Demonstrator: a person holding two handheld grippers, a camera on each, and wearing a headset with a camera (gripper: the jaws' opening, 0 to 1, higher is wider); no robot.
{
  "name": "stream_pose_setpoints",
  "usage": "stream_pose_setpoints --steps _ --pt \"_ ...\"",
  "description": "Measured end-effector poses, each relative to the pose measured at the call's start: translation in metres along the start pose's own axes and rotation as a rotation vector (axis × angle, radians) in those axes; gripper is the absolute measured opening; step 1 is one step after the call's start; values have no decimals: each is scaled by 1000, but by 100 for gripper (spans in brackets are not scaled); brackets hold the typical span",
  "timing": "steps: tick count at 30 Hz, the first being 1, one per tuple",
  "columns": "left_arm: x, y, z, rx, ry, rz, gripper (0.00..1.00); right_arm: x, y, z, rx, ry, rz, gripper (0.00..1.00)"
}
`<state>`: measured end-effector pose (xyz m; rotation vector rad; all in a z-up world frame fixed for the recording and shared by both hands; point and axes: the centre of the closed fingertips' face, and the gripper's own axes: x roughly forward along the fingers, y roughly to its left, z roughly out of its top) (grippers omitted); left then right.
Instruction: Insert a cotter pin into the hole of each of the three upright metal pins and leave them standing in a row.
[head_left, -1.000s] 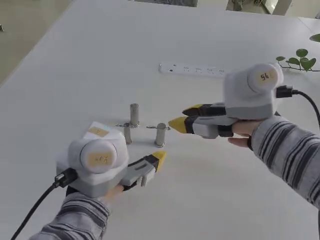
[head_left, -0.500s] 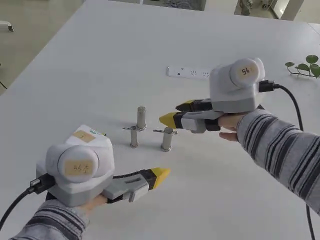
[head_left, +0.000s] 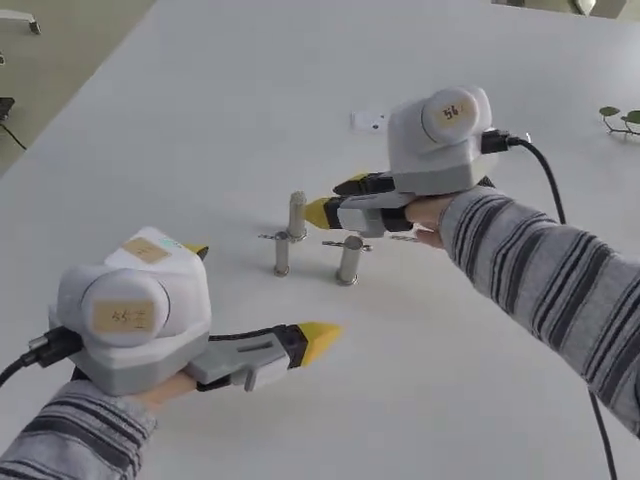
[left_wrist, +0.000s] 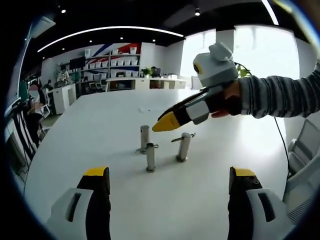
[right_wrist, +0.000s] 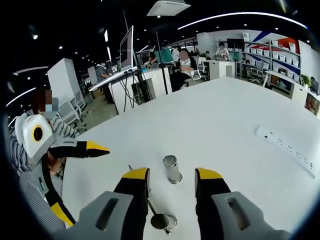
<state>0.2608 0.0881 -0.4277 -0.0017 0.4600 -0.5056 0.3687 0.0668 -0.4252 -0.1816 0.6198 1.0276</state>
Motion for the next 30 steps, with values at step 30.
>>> stream_pose_setpoints --steps 30 --pt "-11 11 5 -34 -52 55 87 34 6 -5 -127 52 -23 9"
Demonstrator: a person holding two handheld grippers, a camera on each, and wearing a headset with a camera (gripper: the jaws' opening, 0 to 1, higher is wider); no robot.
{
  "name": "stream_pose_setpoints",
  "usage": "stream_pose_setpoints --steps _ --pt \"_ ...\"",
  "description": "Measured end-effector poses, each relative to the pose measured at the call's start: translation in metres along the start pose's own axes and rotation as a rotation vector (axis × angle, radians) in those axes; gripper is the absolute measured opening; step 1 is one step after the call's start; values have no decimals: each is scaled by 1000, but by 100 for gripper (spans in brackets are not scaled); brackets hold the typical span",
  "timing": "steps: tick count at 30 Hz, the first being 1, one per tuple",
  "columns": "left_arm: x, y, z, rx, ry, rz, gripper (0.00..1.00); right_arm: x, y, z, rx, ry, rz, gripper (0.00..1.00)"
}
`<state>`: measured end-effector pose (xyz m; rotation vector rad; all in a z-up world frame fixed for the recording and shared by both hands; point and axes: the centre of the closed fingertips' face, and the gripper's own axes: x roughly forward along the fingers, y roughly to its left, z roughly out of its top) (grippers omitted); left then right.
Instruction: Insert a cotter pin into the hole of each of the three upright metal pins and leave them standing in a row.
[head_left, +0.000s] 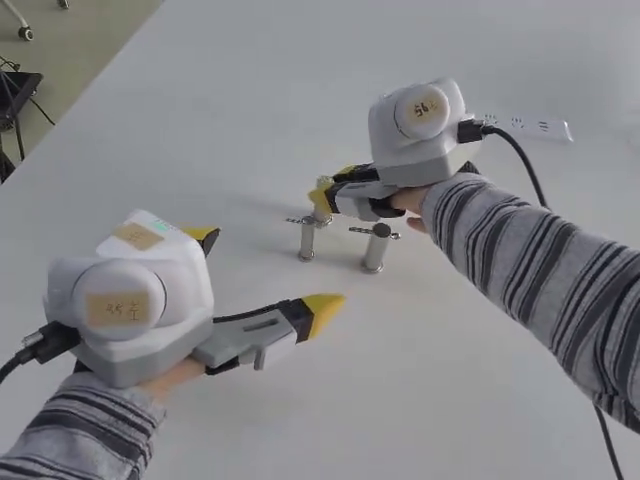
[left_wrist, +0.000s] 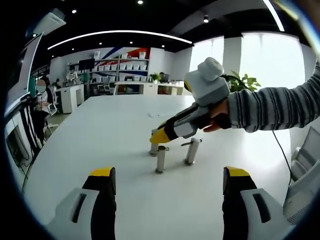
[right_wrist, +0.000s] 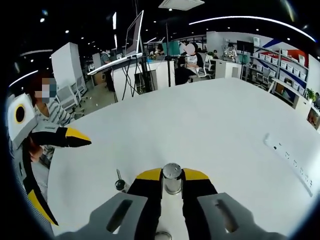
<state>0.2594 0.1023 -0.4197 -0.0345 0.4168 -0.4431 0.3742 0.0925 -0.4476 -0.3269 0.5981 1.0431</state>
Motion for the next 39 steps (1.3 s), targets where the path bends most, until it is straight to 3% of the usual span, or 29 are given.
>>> stream_pose_setpoints --steps 9,16,29,39 --pt "0 -7 -2 18 10 -17 87 0 -2 -1 -59 7 -14 8" --pt "-2 -5 -1 26 11 -12 87 -9 -23 -5 -30 16 -69 8" --pt "-5 -12 1 45 13 -22 87 -53 -55 -24 45 32 -198 8" --pt "-7 -17 3 51 11 -31 87 -93 -55 -46 98 64 -283 8"
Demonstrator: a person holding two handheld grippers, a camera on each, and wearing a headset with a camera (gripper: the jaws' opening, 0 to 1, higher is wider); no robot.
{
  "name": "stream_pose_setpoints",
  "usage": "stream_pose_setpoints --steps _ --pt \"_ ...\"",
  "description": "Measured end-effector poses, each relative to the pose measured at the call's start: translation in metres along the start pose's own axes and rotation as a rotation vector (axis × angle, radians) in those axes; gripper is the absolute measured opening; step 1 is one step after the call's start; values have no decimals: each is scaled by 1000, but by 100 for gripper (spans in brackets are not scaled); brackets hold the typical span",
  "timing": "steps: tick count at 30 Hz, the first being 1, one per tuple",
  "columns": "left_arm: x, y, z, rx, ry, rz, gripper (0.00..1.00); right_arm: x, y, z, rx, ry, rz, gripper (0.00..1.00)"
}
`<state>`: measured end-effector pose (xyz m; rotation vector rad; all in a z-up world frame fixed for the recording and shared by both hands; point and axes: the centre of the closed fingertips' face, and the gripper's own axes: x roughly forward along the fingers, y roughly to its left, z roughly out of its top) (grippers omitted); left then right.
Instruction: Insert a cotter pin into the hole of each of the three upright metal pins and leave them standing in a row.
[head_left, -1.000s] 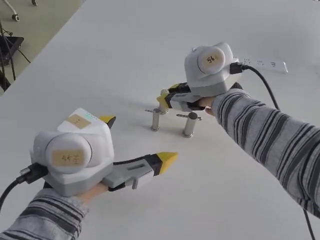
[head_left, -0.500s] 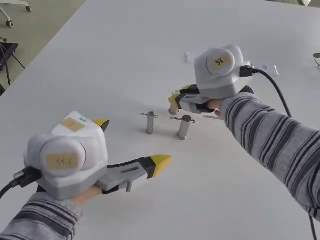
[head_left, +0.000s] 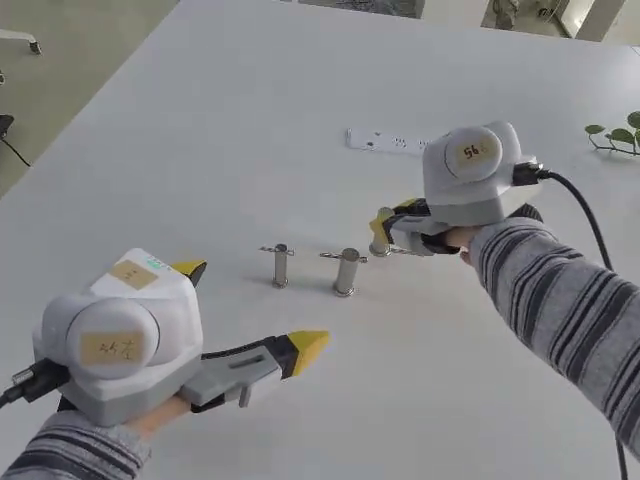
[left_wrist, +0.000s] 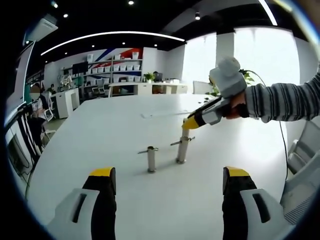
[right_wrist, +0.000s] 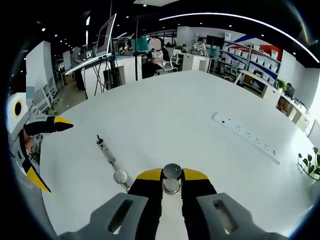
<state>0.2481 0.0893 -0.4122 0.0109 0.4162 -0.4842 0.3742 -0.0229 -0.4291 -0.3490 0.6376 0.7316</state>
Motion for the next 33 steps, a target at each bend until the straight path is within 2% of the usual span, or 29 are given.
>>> stream_pose_setpoints --steps 9,15,23,33 --pt "-3 -5 0 9 2 -11 86 -20 7 -21 51 27 -30 8" --pt "-6 -6 2 13 -2 -8 86 -32 18 -29 88 20 -38 8" --pt "-11 -9 0 15 1 -7 85 -39 38 -37 99 12 -20 8" --pt "-16 -13 -2 15 -1 -8 85 -41 63 -47 74 18 9 8"
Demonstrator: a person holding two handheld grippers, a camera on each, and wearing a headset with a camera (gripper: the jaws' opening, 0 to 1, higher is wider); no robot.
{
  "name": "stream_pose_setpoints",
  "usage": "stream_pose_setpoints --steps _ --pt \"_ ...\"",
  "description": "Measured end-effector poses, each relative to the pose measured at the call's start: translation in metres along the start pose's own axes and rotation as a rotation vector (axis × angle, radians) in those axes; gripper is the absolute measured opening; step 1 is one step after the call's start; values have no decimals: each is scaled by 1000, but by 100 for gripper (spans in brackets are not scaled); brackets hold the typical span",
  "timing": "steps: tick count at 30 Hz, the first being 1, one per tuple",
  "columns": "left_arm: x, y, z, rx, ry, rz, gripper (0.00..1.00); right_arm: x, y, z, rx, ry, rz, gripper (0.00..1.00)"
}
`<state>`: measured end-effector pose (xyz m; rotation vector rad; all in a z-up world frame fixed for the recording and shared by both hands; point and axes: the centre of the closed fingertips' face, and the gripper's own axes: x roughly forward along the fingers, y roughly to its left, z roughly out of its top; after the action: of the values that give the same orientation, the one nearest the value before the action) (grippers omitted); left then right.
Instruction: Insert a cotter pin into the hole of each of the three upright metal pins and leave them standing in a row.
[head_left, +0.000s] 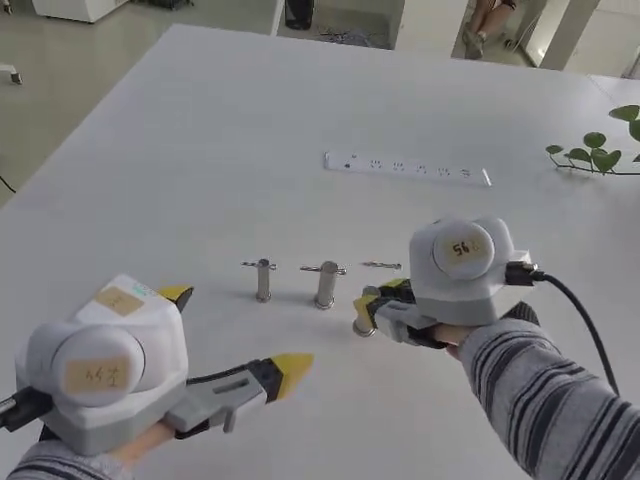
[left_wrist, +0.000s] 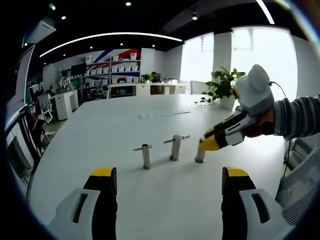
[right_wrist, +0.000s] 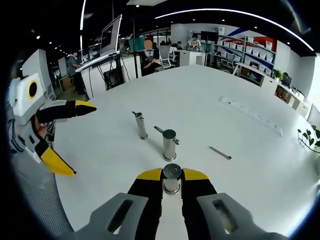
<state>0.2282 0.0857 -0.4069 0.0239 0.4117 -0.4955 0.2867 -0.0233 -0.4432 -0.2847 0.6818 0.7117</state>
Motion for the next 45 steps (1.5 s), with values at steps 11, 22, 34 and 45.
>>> stream_pose_setpoints --steps 11,22,34,45 --pt "-2 -1 -5 1 14 -12 86 2 21 -8 -24 -15 47 8" --pt "-2 -3 -7 11 20 -19 87 -1 24 -9 -71 -17 54 8" --pt "-1 -8 -8 44 39 -33 90 -2 25 -10 -88 -27 71 14" --pt "-1 -5 -4 15 30 -29 92 -20 18 -10 -106 -38 124 21"
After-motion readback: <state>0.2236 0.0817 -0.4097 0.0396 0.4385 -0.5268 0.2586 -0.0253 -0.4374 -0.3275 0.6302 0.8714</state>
